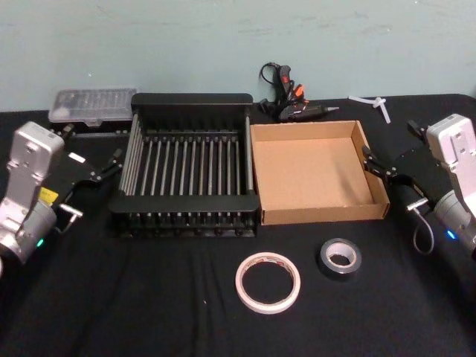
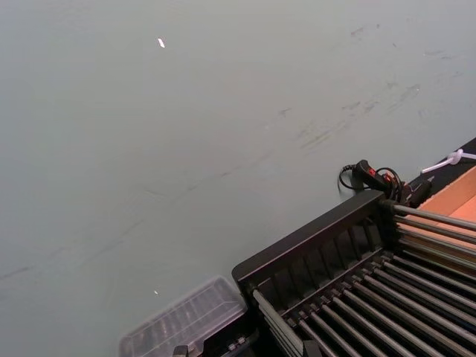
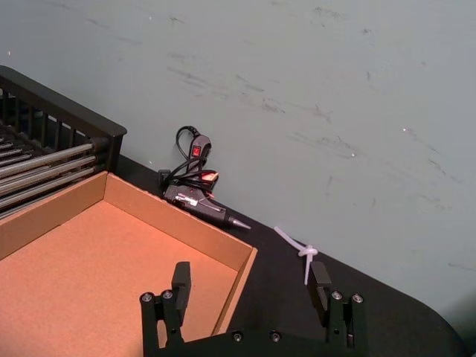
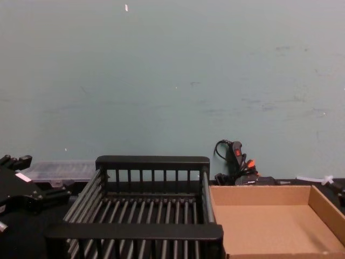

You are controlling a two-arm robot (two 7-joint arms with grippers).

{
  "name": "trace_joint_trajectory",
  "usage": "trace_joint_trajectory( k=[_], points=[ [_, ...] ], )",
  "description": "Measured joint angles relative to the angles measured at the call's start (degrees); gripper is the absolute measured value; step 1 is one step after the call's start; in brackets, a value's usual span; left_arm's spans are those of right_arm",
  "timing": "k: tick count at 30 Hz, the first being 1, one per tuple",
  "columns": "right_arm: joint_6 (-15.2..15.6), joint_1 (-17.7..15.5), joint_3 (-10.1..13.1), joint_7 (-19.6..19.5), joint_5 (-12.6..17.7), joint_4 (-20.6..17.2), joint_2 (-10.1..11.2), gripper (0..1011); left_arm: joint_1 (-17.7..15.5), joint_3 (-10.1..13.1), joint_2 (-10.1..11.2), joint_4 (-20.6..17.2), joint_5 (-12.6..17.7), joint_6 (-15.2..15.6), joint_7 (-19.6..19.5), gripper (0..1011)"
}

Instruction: Pick up the white tape and place it into the black box , Pick up the silver tape and place it into the brown box.

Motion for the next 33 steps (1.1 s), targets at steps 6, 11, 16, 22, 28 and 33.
trace_joint_trajectory(
  k=[6, 11, 16, 22, 28, 33],
  points=[
    [0.0, 0.0, 0.0, 0.0, 0.0, 0.0, 0.0, 1002, 0.0, 0.0, 0.0, 0.0, 0.0, 0.0, 0.0, 1001],
    [0.0, 0.0, 0.0, 0.0, 0.0, 0.0, 0.0, 1002, 0.0, 0.0, 0.0, 0.0, 0.0, 0.0, 0.0, 1001],
    [0.0, 0.0, 0.0, 0.0, 0.0, 0.0, 0.0, 1002, 0.0, 0.0, 0.0, 0.0, 0.0, 0.0, 0.0, 1001],
    [0.0, 0.0, 0.0, 0.0, 0.0, 0.0, 0.0, 1002, 0.0, 0.0, 0.0, 0.0, 0.0, 0.0, 0.0, 1001],
    [0.0, 0.0, 0.0, 0.0, 0.0, 0.0, 0.0, 1002, 0.0, 0.0, 0.0, 0.0, 0.0, 0.0, 0.0, 1001],
    [0.0, 0.0, 0.0, 0.0, 0.0, 0.0, 0.0, 1002, 0.0, 0.0, 0.0, 0.0, 0.0, 0.0, 0.0, 1001]
  ],
)
